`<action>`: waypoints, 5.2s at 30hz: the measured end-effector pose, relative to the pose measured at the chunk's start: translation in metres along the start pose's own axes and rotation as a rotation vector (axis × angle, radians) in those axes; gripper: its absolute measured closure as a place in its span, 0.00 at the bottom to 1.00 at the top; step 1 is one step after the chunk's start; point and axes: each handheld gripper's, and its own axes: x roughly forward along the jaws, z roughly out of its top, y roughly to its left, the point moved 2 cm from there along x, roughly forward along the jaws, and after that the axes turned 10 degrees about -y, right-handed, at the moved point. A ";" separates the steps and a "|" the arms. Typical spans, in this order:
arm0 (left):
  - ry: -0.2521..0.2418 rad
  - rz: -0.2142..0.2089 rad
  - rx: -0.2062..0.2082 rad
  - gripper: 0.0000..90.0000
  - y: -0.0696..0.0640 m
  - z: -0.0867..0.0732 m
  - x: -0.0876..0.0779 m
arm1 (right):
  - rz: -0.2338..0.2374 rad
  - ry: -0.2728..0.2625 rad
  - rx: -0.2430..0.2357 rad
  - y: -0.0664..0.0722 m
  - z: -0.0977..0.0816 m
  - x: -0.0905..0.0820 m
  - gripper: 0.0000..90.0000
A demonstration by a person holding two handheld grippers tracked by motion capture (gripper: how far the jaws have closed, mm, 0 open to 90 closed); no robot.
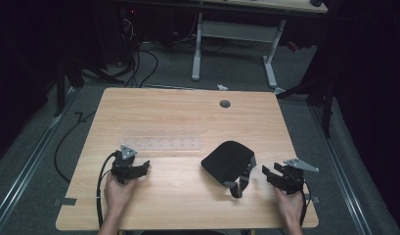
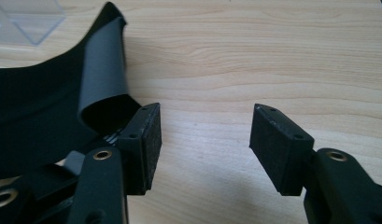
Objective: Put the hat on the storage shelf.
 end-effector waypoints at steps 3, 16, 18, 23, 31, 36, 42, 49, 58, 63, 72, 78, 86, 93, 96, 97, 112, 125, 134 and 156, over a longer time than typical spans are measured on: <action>0.000 0.000 0.000 0.33 0.000 0.000 0.000 | 0.018 -0.011 0.004 0.003 0.001 -0.003 0.48; 0.000 0.000 0.000 0.33 0.000 0.000 0.000 | 0.082 -0.043 -0.060 0.029 0.018 -0.003 0.42; 0.000 0.000 0.000 0.33 0.000 0.000 0.000 | 0.087 -0.046 -0.060 0.030 0.019 -0.001 0.42; 0.000 0.000 0.000 0.33 0.000 0.000 0.000 | 0.111 -0.041 -0.062 0.032 0.023 0.007 0.40; 0.000 0.000 0.000 0.32 0.000 0.000 0.000 | 0.147 -0.035 -0.051 0.036 0.030 0.022 0.39; 0.000 0.001 0.000 0.32 0.000 0.000 0.000 | 0.163 -0.025 -0.032 0.037 0.028 0.032 0.39; 0.001 0.001 0.000 0.32 0.000 0.000 0.000 | 0.182 -0.004 -0.045 0.042 0.028 0.042 0.39; 0.001 0.000 0.000 0.32 0.000 0.000 0.000 | 0.216 0.016 -0.029 0.045 0.027 0.057 0.39; 0.001 0.001 0.000 0.32 0.000 0.000 0.000 | 0.237 0.040 -0.005 0.049 0.021 0.068 0.42; 0.001 0.001 0.000 0.32 0.000 0.000 0.000 | 0.253 0.064 0.003 0.048 0.017 0.073 0.46; 0.001 0.001 0.000 0.32 0.000 0.000 0.000 | 0.292 0.076 0.024 0.046 0.011 0.076 0.51; 0.002 0.001 -0.001 0.32 0.000 0.000 0.000 | 0.304 0.065 -0.005 0.046 0.010 0.073 0.55; 0.002 0.001 -0.001 0.32 0.000 0.000 0.000 | 0.341 0.053 -0.016 0.045 0.009 0.068 0.70; 0.002 0.002 -0.001 0.32 0.000 0.000 0.000 | 0.400 0.049 -0.025 0.042 0.010 0.064 0.82; 0.002 0.002 -0.001 0.32 0.000 0.000 0.000 | 0.420 0.044 -0.034 0.042 0.010 0.061 0.86; 0.002 0.002 -0.001 0.32 0.000 0.000 0.000 | 0.427 0.041 -0.032 0.041 0.010 0.061 0.87; 0.001 0.003 -0.002 0.32 0.000 0.000 0.000 | 0.460 0.020 -0.021 0.040 0.011 0.045 0.94; 0.001 0.003 -0.002 0.32 -0.001 0.000 0.000 | 0.421 0.011 -0.030 0.039 0.014 0.033 0.95; 0.001 0.002 -0.001 0.32 -0.001 0.000 0.000 | 0.426 -0.014 -0.005 0.038 0.017 0.024 0.95; 0.011 -0.003 0.007 0.27 -0.002 -0.002 0.001 | 0.431 -0.055 -0.028 0.052 0.027 -0.005 0.95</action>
